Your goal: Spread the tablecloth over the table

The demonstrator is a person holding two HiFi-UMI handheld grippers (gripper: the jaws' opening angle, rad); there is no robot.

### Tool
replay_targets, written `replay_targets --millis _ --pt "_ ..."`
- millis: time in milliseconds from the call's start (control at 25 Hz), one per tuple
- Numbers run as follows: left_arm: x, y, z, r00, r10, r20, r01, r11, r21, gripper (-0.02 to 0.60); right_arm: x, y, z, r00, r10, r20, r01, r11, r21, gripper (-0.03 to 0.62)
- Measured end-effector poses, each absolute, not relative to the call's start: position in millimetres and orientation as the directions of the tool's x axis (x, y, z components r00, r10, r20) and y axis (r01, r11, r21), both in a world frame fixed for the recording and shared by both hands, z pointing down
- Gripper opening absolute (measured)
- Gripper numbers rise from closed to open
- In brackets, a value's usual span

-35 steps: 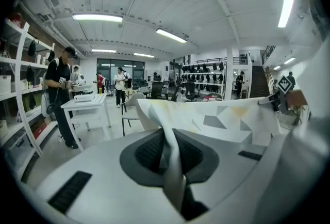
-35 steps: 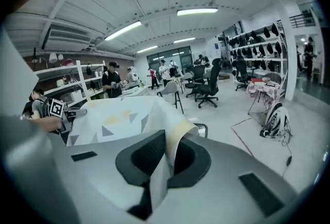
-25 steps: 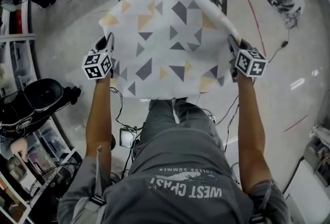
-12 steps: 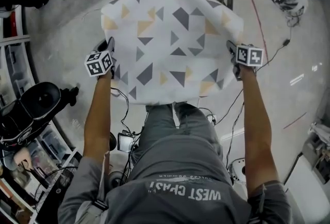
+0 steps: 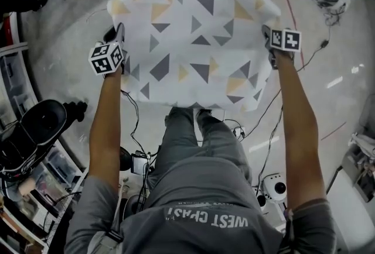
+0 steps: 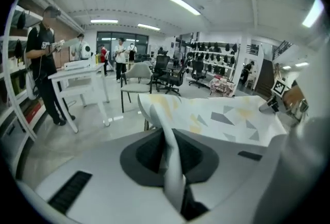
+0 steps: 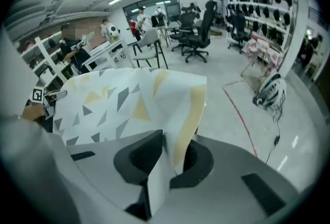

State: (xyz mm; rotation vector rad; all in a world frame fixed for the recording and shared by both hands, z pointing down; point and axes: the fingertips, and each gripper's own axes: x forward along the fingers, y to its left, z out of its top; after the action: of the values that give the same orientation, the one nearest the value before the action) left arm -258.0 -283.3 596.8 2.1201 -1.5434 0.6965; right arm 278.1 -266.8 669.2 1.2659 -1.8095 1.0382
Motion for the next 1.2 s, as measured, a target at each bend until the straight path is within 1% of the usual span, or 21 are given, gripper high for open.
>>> replay_targets --millis 80,160,240,320,360,400,440,480,520,560,600,640,720,800,880,920,960,1040,1120,1200 --pt "-250.6 -283.5 586.9 0.266 -0.758 0.596 -0.946 -0.324 0.011 0.031 274.0 -265.7 659.9 -0.275 -0.457 0.846 -0.952 0.255 -0.171 0.044" --pt "-254.8 -285.6 594.9 0.262 -0.751 0.607 -0.948 -0.316 0.017 0.031 275.3 -264.4 665.8 -0.25 -0.461 0.851 -0.958 0.248 -0.146 0.046" --pt "-270.4 -289.6 617.8 0.244 -0.717 0.653 -0.959 -0.277 0.055 0.036 282.3 -264.0 686.7 -0.235 -0.422 0.876 -0.969 0.173 -0.177 0.049" --pt "-287.2 -293.0 644.0 0.236 -0.67 0.704 -0.966 -0.241 0.094 0.057 291.0 -264.3 709.4 -0.235 -0.376 0.897 -0.971 0.05 -0.234 0.055" --pt "-292.9 -294.1 655.3 0.238 -0.649 0.723 -0.967 -0.231 0.111 0.065 295.4 -263.9 719.1 -0.235 -0.356 0.904 -0.967 -0.006 -0.254 0.067" --pt "-296.8 -295.0 664.1 0.241 -0.634 0.735 -0.967 -0.224 0.124 0.075 299.4 -263.6 726.6 -0.24 -0.343 0.908 -0.962 -0.043 -0.271 0.094" --pt "-299.3 -295.9 670.0 0.241 -0.626 0.742 -0.967 -0.218 0.13 0.08 302.1 -264.3 730.5 -0.258 -0.344 0.903 -0.953 -0.059 -0.296 0.114" --pt "-300.8 -296.4 673.3 0.238 -0.624 0.744 -0.968 -0.216 0.129 0.081 303.2 -266.8 729.7 -0.295 -0.364 0.884 -0.939 -0.058 -0.338 0.108" --pt "-301.6 -296.6 674.6 0.237 -0.625 0.744 -0.968 -0.217 0.126 0.081 303.3 -271.6 724.0 -0.348 -0.398 0.849 -0.917 -0.044 -0.397 0.144" --pt "-301.9 -296.6 675.0 0.239 -0.626 0.742 -0.967 -0.222 0.123 0.083 304.1 -279.3 714.0 -0.405 -0.443 0.8 -0.887 -0.021 -0.461 0.222" --pt "-302.2 -296.6 675.0 0.243 -0.627 0.74 -0.965 -0.231 0.122 0.084 307.4 -290.6 700.8 -0.454 -0.496 0.74 -0.854 0.006 -0.52 0.241" --pt "-302.6 -296.7 675.2 0.249 -0.627 0.738 -0.963 -0.24 0.121 0.086 313.3 -304.9 686.4 -0.491 -0.549 0.676 -0.82 0.03 -0.571 0.244" --pt "-303.3 -296.1 675.4 0.271 -0.627 0.73 -0.957 -0.258 0.133 0.091 328.9 -337.0 661.8 -0.526 -0.632 0.569 -0.761 0.052 -0.647 0.273" --pt "-302.8 -295.9 674.0 0.315 -0.632 0.708 -0.945 -0.276 0.174 0.093 342.5 -364.2 651.9 -0.523 -0.66 0.54 -0.74 0.037 -0.672 0.275" --pt "-302.6 -297.0 673.2 0.37 -0.631 0.682 -0.927 -0.296 0.228 0.1 343.2 -384.4 656.9 -0.522 -0.63 0.574 -0.763 0.044 -0.645 0.26" --pt "-302.4 -297.5 673.8 0.396 -0.623 0.674 -0.917 -0.31 0.252 0.107 340.5 -389.7 662.1 -0.517 -0.606 0.605 -0.787 0.058 -0.615 0.228" --pt "-301.9 -298.5 674.9 0.419 -0.611 0.672 -0.906 -0.326 0.269 0.107 336.9 -392.3 666.4 -0.509 -0.584 0.632 -0.809 0.072 -0.584 0.162" --pt "-301.3 -301.8 677.0 0.434 -0.59 0.681 -0.897 -0.354 0.265 0.118 323.8 -397.6 664.4 -0.501 -0.576 0.646 -0.83 0.108 -0.547 0.008" --pt "-300.8 -303.7 677.4 0.41 -0.588 0.697 -0.903 -0.367 0.222 0.12 300.6 -404.6 648.6 -0.506 -0.597 0.623 -0.841 0.179 -0.511 0.009" --pt "-300.6 -302.3 677.0 0.376 -0.601 0.705 -0.916 -0.354 0.187 0.12 290.4 -409.6 636.3 -0.453 -0.619 0.641 -0.885 0.229 -0.405 0.011"
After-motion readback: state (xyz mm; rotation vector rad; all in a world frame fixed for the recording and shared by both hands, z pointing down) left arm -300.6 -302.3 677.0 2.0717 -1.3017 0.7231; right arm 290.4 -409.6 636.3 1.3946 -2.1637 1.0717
